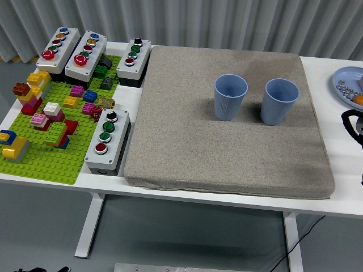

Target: Pick cup pour cup place

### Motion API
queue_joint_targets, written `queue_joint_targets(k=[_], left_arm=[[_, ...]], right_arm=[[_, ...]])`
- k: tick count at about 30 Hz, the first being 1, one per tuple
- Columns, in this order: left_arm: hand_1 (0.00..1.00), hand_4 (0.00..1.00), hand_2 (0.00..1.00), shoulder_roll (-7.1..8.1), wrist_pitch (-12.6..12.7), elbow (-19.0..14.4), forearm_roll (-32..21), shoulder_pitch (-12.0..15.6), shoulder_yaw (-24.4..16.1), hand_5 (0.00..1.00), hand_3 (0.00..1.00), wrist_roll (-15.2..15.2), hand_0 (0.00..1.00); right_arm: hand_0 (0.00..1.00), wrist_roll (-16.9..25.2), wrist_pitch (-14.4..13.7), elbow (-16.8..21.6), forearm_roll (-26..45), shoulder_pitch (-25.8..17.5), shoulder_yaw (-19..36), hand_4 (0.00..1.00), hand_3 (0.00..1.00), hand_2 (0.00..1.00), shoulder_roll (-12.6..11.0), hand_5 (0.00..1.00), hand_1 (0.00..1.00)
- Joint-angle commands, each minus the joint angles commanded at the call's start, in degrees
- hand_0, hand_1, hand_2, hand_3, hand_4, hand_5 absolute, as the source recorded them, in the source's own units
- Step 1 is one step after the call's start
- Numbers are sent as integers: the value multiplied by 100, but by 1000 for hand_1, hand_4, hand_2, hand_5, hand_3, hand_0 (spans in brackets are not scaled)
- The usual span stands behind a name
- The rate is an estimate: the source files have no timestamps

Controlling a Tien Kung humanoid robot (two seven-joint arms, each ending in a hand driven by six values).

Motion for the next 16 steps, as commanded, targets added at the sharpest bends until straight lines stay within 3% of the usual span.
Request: queue_joint_targets(k=[16], left_arm=[[753, 500, 806, 5, -6, 0, 14, -11, -20, 953, 646, 5, 770]], right_arm=[[959, -11, -3, 15, -18, 11, 18, 769, 785, 824, -6, 903, 829]])
